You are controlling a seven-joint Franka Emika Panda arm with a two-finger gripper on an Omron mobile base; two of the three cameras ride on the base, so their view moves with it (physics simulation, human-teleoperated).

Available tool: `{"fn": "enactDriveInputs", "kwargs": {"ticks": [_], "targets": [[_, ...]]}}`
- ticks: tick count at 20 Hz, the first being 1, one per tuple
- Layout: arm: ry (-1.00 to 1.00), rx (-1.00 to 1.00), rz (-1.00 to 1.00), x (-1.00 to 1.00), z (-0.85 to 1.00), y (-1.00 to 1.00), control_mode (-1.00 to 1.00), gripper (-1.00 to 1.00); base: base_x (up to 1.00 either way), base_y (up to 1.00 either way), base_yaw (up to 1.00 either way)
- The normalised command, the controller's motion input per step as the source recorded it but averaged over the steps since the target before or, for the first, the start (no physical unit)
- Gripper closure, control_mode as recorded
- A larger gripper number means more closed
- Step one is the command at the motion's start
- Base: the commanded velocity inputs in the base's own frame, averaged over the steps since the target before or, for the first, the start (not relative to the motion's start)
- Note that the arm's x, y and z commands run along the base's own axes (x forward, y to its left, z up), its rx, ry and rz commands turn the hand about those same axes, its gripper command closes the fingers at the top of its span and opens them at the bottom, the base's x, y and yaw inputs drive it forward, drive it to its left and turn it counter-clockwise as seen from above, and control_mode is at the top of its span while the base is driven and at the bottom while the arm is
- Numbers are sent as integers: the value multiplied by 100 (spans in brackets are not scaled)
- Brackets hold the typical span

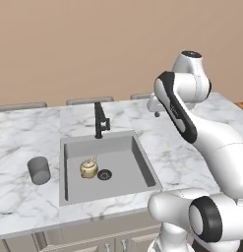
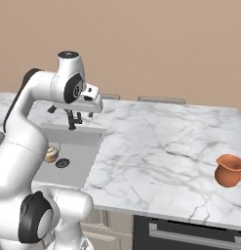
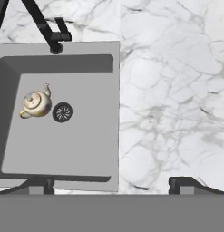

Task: Pick the glass cup and jug and place them in the sink. Then turn on the water.

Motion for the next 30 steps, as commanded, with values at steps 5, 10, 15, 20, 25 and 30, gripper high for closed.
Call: {"fn": "enactDriveInputs", "kwargs": {"ticks": [5, 10, 15, 20, 25, 30], "targets": [[5, 2, 0, 13, -2, -4, -100, -100, 10, -3, 0], [0, 0, 0, 0, 0, 0, -100, -100, 0, 0, 0], [1, 3, 0, -10, -10, 8, -100, -100, 0, 0, 0], [8, 16, 0, -45, -27, 46, -100, -100, 0, 0, 0], [12, 18, -1, -50, -34, 98, -100, -100, 0, 0, 0], [19, 13, -2, -23, -15, 100, -100, -100, 0, 0, 0]]}}
